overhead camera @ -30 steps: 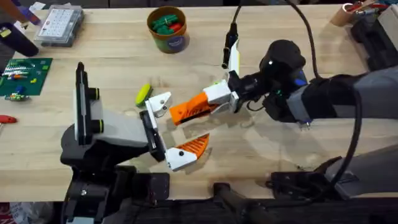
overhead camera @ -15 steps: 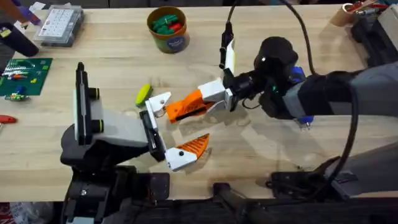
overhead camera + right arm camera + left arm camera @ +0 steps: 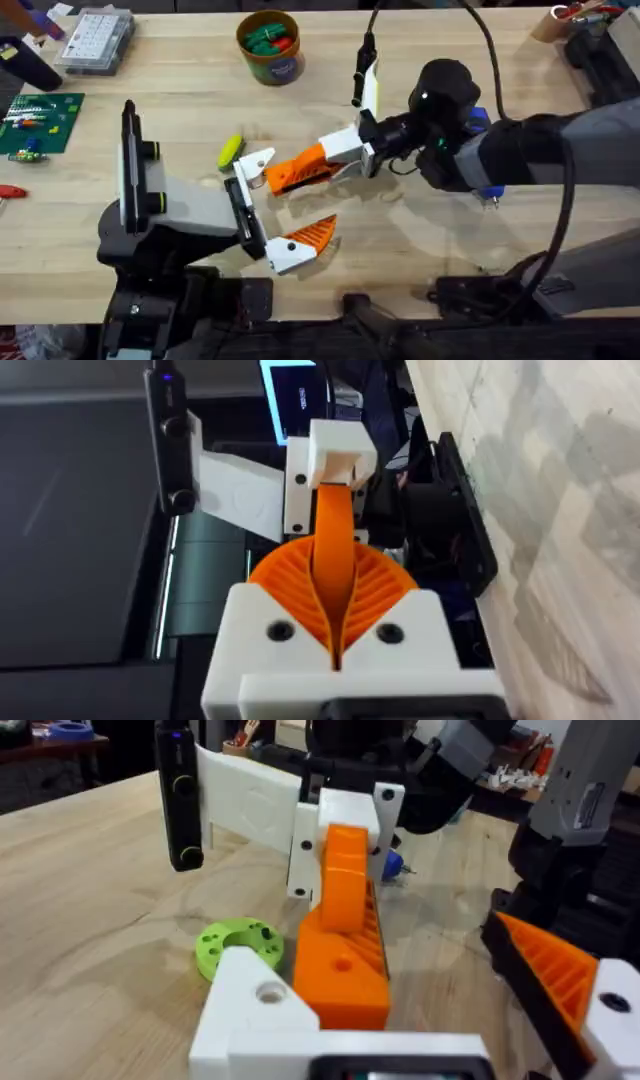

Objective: Pick up the gripper from the table and insert it into the empty holder that is missing its gripper. Then pick up a screw, insert it into the mounting hole, and use the screwdriver to tighten it. Finally, clean up the table by picking up the vegetable and placing it into the bucket.

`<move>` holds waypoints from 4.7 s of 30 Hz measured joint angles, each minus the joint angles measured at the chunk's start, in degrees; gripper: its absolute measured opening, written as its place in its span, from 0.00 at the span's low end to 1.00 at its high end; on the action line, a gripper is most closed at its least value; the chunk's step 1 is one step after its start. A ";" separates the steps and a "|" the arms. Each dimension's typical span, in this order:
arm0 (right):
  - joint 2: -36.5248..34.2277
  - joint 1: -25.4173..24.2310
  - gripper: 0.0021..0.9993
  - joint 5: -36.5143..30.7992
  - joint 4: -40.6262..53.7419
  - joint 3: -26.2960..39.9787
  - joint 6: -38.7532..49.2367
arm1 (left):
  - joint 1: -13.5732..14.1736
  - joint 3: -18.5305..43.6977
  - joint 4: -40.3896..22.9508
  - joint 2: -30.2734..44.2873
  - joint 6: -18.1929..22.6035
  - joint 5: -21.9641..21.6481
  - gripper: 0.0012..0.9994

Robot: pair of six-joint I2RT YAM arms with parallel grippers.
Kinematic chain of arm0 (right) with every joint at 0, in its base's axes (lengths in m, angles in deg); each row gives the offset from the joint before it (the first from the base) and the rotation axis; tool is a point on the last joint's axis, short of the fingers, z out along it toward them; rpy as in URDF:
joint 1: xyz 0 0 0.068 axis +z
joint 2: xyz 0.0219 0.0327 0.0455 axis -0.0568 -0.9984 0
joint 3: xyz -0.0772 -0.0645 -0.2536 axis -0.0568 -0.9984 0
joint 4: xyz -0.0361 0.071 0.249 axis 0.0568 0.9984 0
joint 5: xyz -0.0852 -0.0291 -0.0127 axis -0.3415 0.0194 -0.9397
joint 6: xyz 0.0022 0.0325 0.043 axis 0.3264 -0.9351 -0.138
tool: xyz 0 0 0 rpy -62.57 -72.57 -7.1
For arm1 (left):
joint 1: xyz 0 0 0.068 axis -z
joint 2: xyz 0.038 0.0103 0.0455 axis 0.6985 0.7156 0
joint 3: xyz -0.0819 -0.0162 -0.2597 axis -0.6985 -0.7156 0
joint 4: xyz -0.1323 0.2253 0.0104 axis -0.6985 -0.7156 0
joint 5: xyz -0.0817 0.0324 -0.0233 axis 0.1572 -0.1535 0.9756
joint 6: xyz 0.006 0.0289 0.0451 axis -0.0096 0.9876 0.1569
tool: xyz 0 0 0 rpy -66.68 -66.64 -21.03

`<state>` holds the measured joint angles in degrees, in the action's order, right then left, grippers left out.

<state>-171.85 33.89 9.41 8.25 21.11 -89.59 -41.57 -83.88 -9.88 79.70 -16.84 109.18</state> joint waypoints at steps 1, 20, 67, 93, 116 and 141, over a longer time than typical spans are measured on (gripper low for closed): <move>0.00 0.00 0.02 -0.18 0.02 0.00 -0.02 | 0.00 0.00 0.00 0.00 0.00 0.00 0.99; 0.00 1.34 0.02 -3.60 0.15 0.00 0.00 | 0.00 0.00 0.02 0.00 0.02 -0.07 0.99; -3.44 3.02 0.02 -4.56 5.20 6.22 3.42 | -0.44 0.00 0.28 0.00 0.26 -2.48 0.99; -4.48 2.80 0.02 -5.69 7.99 8.48 5.13 | -0.44 0.04 0.15 -0.02 0.28 -1.79 0.99; -4.46 3.98 0.02 -7.55 8.00 8.61 5.61 | -0.66 0.04 0.23 -0.01 0.26 -2.66 0.99; -4.48 4.07 0.01 -7.87 8.00 8.66 5.57 | -0.74 0.04 0.24 0.00 0.26 -2.71 0.99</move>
<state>-176.33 37.96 1.53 16.24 29.77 -84.03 -42.31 -83.84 -9.64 79.70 -16.57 106.47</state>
